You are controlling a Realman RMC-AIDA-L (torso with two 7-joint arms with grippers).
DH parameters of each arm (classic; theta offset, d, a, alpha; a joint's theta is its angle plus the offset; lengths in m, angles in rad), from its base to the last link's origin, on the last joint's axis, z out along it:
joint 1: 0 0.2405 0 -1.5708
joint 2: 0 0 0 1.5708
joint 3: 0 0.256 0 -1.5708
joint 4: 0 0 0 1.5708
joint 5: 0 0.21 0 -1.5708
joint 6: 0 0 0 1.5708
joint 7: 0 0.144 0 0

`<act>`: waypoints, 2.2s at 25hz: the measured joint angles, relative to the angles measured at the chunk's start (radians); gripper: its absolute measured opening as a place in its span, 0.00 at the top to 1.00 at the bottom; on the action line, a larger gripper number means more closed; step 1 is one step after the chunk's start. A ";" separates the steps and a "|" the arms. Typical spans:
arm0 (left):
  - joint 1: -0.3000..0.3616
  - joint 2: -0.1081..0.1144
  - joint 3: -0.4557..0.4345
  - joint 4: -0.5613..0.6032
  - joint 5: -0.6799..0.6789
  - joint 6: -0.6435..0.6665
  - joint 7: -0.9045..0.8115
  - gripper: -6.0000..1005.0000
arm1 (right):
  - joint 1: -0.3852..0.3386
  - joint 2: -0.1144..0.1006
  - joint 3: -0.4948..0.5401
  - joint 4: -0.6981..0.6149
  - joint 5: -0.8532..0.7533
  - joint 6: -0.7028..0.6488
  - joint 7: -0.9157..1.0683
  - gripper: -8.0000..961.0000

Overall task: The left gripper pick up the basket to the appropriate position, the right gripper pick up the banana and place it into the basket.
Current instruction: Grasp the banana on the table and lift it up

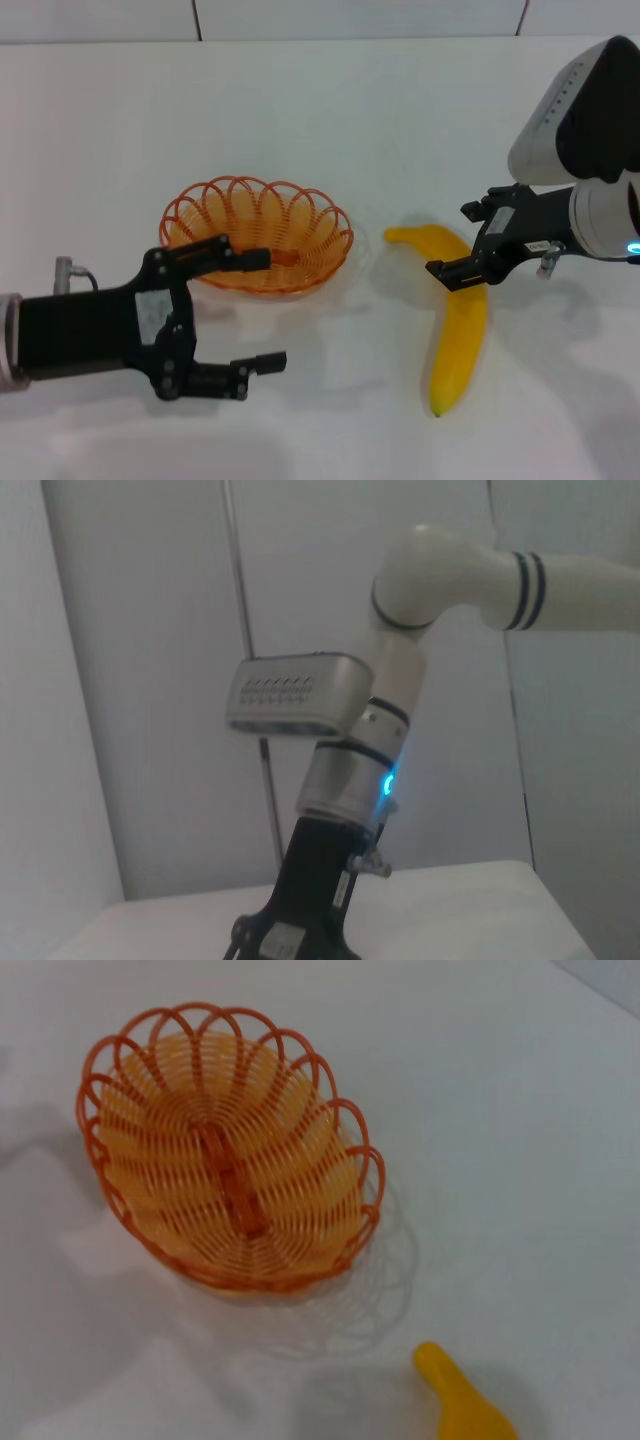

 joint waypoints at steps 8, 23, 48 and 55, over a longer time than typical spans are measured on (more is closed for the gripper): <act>0.077 -0.002 0.074 0.001 -0.095 -0.037 0.077 0.11 | 0.008 0.000 -0.007 0.014 -0.021 0.001 0.027 0.08; 0.072 0.001 0.097 -0.004 -0.111 -0.054 0.078 0.11 | 0.074 -0.002 -0.060 0.010 -0.066 -0.077 0.102 0.08; 0.091 0.005 0.009 0.001 -0.149 -0.059 0.078 0.11 | 0.157 -0.003 -0.111 0.050 -0.145 -0.069 0.168 0.08; 0.123 0.007 -0.075 -0.002 -0.150 -0.057 0.082 0.11 | 0.159 -0.003 -0.120 0.052 -0.173 -0.068 0.191 0.08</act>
